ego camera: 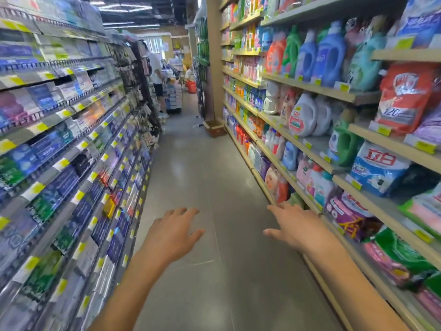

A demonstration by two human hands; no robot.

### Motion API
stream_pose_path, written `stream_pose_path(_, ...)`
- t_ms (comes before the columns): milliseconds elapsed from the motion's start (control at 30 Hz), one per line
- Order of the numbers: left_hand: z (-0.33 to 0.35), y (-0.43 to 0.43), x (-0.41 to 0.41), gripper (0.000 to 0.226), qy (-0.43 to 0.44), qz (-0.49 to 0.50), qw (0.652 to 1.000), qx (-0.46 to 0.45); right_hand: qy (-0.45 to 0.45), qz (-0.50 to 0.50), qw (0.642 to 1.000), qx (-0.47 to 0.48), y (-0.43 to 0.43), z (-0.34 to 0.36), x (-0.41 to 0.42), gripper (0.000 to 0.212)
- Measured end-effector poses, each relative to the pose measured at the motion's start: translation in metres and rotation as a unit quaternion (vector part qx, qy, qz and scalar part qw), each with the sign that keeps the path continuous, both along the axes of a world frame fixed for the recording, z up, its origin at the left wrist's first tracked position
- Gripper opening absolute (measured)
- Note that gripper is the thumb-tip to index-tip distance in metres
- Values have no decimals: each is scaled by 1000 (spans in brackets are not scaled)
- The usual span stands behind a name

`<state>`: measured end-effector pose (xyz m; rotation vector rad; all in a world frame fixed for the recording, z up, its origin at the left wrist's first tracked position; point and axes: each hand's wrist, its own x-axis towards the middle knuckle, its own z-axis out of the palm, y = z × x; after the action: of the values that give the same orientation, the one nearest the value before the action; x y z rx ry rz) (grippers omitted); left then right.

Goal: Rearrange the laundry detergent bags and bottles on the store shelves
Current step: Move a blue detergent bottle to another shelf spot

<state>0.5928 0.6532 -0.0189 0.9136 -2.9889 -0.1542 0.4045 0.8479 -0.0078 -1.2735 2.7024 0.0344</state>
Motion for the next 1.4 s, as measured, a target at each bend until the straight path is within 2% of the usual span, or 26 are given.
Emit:
stream_pose_path(167,3,-56,-79,58,61,14,997,-34,55,-10,997,-53,-53,5,-82,63)
stream_pose_path(400,8,-108,-167,53,152,20,985,-74,116,-15,989,-89,-112,3,-153,55)
stream_pose_path(733,2,-213,-298,50,155,-9,985,-73,130,-27,984,-115,-209,-4,-260,51)
stream_pose_path(967,-2,-309,-398,46,177,-41,983,-25,110,-43,988,-96,-298,-9,-341,49)
stream_pose_path(1233,-9,-384,-513,48,141,-76,987,1,83,-90,988,-93,-358,-19,-446,38)
stream_pose_path(1400,-14,-418,-589,50,126,-104,987,4,66,-129,984,-104,-385,-30,-520,49)
